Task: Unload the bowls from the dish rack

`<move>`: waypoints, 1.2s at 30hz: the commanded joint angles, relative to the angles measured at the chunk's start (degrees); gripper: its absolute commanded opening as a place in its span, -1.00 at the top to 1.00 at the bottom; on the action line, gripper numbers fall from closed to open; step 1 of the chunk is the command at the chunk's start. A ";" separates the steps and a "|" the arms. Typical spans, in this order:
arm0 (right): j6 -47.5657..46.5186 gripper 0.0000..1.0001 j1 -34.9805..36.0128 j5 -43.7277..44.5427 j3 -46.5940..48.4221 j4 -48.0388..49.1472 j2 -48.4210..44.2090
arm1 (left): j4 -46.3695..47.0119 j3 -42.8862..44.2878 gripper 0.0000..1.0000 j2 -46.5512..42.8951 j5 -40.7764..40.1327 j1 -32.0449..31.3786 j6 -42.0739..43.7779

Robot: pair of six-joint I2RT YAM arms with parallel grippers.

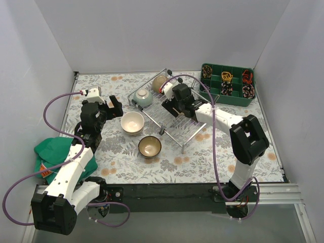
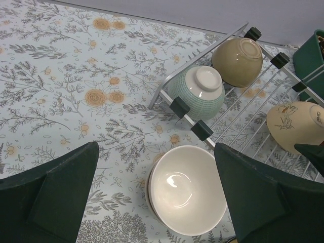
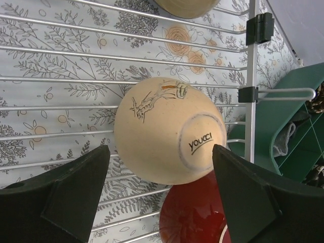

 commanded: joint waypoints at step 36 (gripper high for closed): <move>-5.23 -0.91 6.41 38.04 16.38 -7.75 27.40 | 0.86 -0.87 -0.96 -1.20 0.36 -0.31 0.85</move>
